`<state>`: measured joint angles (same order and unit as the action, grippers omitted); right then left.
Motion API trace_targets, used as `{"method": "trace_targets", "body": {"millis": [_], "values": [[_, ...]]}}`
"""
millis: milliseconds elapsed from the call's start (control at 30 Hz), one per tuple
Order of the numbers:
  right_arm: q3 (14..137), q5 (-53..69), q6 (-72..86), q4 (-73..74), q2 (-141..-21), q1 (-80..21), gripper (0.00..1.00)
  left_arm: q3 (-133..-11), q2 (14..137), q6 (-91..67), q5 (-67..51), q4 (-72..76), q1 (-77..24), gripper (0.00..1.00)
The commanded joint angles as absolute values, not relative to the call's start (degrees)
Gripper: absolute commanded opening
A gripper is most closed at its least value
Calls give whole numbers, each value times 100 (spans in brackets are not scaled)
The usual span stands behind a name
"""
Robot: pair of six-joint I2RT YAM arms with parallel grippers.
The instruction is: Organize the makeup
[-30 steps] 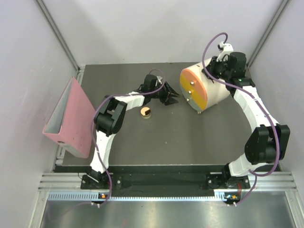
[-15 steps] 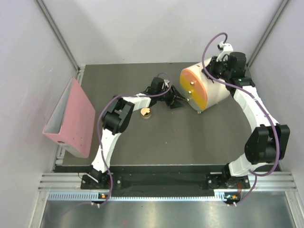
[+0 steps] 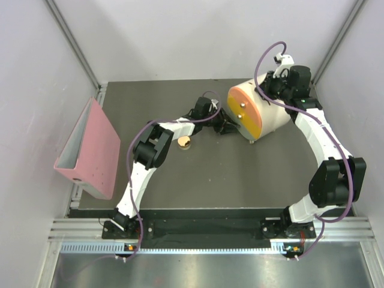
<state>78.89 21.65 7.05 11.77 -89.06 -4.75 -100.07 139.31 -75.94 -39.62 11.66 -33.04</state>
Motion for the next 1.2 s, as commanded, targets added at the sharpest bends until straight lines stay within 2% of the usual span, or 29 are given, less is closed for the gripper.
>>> {"method": "trace_targets", "body": {"millis": [0, 133, 233, 267, 333, 700, 967, 1133, 1167], "values": [[7400, 1907, 431, 3621, -9483, -492, 6, -10134, 14054, -7690, -3832, 1573, -3331, 34], [7418, 1925, 431, 3647, -9492, -492, 6, -10134, 14115, -7795, -3735, 1775, -3340, 27], [7409, 1934, 422, 3656, -9483, -492, 6, -10178, 14168, -7848, -3762, 1846, -3340, 13], [7400, 1934, 422, 3656, -9475, -492, 6, -10160, 14177, -7849, -3770, 1854, -3340, 6], [7383, 1934, 431, 3656, -9457, -492, 6, -10125, 14133, -7796, -3832, 1863, -3340, 0], [7357, 1907, 413, 3647, -9431, -492, 6, -9598, 13422, -6813, -3666, 1170, -3270, 0], [7313, 1925, 448, 3612, -9413, -492, 6, -8631, 12657, -6619, -3402, 1160, -3085, 0], [7277, 1934, 466, 3604, -9396, -492, 6, -8516, 12708, -6679, -3629, 1362, -3067, 0], [7260, 1934, 457, 3595, -9387, -492, 6, -8517, 12805, -6793, -3717, 1676, -3067, 13]]}}
